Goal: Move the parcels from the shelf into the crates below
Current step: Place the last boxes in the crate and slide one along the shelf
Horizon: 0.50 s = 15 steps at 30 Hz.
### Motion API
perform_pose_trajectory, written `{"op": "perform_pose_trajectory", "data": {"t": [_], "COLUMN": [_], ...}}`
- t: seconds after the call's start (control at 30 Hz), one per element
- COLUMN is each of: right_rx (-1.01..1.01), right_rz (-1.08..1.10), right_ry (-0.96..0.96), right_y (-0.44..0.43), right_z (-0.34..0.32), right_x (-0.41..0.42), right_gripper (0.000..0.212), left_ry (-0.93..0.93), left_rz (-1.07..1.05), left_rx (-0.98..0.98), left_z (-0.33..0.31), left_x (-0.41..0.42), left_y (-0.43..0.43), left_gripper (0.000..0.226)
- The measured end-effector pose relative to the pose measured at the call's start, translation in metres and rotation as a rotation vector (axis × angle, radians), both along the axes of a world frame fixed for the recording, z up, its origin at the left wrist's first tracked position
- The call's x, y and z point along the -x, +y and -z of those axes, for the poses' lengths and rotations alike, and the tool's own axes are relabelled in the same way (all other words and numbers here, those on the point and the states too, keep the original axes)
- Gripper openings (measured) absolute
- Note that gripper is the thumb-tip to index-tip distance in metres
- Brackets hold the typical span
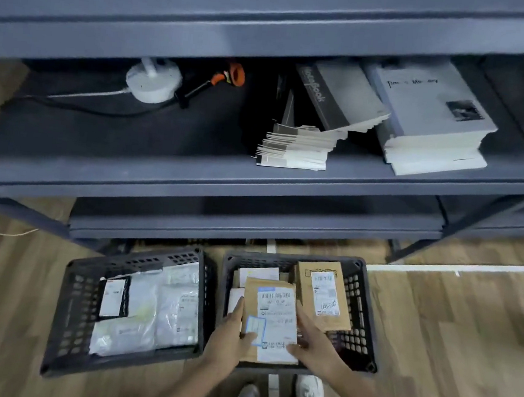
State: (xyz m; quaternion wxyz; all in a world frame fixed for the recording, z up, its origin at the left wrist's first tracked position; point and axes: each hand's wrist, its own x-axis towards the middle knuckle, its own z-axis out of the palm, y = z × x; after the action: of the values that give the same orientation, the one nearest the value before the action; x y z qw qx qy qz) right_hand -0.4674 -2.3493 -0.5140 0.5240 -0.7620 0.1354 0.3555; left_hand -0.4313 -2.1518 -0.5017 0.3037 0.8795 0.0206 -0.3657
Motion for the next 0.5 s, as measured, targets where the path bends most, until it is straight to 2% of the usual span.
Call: {"op": "perform_pose_trajectory", "data": {"t": [0.2, 0.5], "right_rx": [0.081, 0.223], "right_rz": [-0.151, -0.258], "right_ry": [0.094, 0.011], "right_y": [0.009, 0.048], "right_z": [0.073, 0.183], "right_x": [-0.027, -0.067], "right_gripper": [0.102, 0.103], "left_ry": [-0.036, -0.045], "left_rz": [0.05, 0.055], "left_rx": [-0.137, -0.254], "left_z": [0.076, 0.186], "left_x": [-0.012, -0.037], "left_y": [-0.005, 0.012], "left_gripper": [0.083, 0.08]}}
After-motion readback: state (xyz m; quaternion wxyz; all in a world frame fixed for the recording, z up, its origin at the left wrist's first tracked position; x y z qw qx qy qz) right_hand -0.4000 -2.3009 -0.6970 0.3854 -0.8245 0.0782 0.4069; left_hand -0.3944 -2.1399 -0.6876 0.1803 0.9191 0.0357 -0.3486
